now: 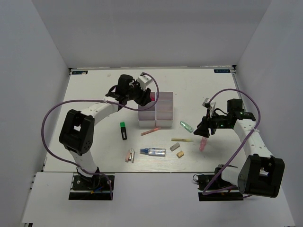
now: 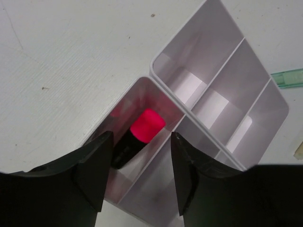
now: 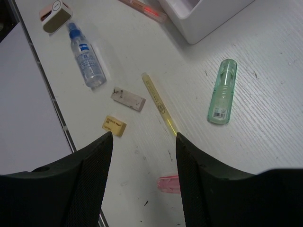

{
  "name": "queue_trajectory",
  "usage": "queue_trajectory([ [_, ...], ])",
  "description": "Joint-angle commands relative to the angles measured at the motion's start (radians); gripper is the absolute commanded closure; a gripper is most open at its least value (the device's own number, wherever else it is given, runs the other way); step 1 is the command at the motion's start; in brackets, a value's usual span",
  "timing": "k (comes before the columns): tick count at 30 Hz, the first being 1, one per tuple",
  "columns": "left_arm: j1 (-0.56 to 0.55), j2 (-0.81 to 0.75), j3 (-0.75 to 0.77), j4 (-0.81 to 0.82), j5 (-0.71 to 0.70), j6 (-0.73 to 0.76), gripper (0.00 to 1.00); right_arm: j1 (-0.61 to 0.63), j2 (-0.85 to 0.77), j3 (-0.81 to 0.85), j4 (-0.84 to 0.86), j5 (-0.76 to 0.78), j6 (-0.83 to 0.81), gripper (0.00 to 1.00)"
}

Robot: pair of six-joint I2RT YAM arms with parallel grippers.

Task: Sort the stationery into containers
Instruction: Place the pen in the storage box, then pick up the pen from the center of the board.

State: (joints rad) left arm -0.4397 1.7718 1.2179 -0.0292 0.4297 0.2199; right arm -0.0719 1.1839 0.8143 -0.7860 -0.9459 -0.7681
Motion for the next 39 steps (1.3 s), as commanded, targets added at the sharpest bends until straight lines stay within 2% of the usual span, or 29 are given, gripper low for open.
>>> queue_trajectory([
  [1,-0.017,-0.087,-0.006,-0.021,-0.005,0.01,0.37,-0.008,-0.004,0.034,-0.019,-0.034,-0.019,0.41],
  [4,-0.025,-0.112,0.003,-0.037,-0.012,0.007,0.33,-0.006,-0.006,0.036,-0.019,-0.036,-0.019,0.41],
  [7,-0.027,-0.153,0.008,-0.031,-0.029,-0.013,0.35,-0.009,-0.003,0.036,-0.022,-0.036,-0.02,0.41],
  [10,-0.03,-0.25,0.019,-0.048,-0.132,-0.071,0.69,-0.009,-0.003,0.042,-0.021,-0.033,-0.005,0.43],
  [11,-0.028,-0.267,0.023,-0.119,-0.161,-0.135,0.9,-0.009,0.005,0.046,-0.024,-0.024,0.0,0.62],
  [12,-0.03,-0.317,0.035,-0.159,-0.195,-0.167,0.97,-0.009,0.011,0.049,-0.025,-0.021,0.007,0.81],
  [13,-0.03,-0.327,0.051,-0.207,-0.367,-0.209,1.0,-0.009,0.017,0.074,-0.03,-0.016,0.035,1.0],
  [14,-0.031,-0.337,0.06,-0.383,-0.423,-0.337,1.0,-0.011,0.041,0.082,-0.035,0.008,0.053,1.0],
  [15,-0.027,-0.363,0.066,-0.444,-0.496,-0.444,1.0,-0.009,0.052,0.089,-0.041,0.015,0.087,1.0],
  [16,-0.025,-0.371,0.046,-0.495,-0.669,-0.48,0.96,-0.009,0.063,0.118,-0.048,0.018,0.101,0.86],
  [17,-0.021,-0.38,0.014,-0.594,-0.727,-0.582,0.82,-0.011,0.086,0.129,-0.062,0.018,0.114,0.1],
  [18,-0.021,-0.399,-0.006,-0.68,-0.797,-0.67,0.52,-0.009,0.104,0.152,-0.085,0.007,0.116,0.09],
  [19,-0.018,-0.416,-0.026,-0.731,-0.822,-0.726,0.38,-0.011,0.112,0.161,-0.116,-0.001,0.109,0.09],
  [20,-0.021,-0.429,-0.105,-0.745,-0.836,-0.743,0.28,-0.009,0.109,0.172,-0.11,-0.002,0.122,0.09],
  [21,-0.028,-0.44,-0.13,-0.753,-0.838,-0.761,0.24,-0.008,0.103,0.163,-0.092,0.004,0.142,0.09],
  [22,-0.036,-0.454,-0.158,-0.739,-0.829,-0.795,0.15,-0.005,0.071,0.157,-0.05,0.033,0.159,0.09],
  [23,-0.036,-0.459,-0.219,-0.738,-0.801,-0.807,0.13,-0.002,0.06,0.128,0.003,0.048,0.212,0.09],
  [26,-0.043,-0.446,-0.262,-0.736,-0.784,-0.863,0.13,-0.006,0.011,0.103,0.079,0.122,0.256,0.11],
  [29,-0.056,-0.425,-0.304,-0.697,-0.772,-0.893,0.15,-0.012,-0.01,0.083,0.093,0.141,0.271,0.58],
  [31,-0.079,-0.407,-0.31,-0.678,-0.789,-0.902,0.15,-0.011,-0.015,0.091,0.088,0.13,0.276,0.85],
  [39,-0.096,-0.304,-0.278,-0.629,-0.804,-0.953,0.16,-0.016,-0.006,0.091,0.076,0.107,0.257,0.78],
])
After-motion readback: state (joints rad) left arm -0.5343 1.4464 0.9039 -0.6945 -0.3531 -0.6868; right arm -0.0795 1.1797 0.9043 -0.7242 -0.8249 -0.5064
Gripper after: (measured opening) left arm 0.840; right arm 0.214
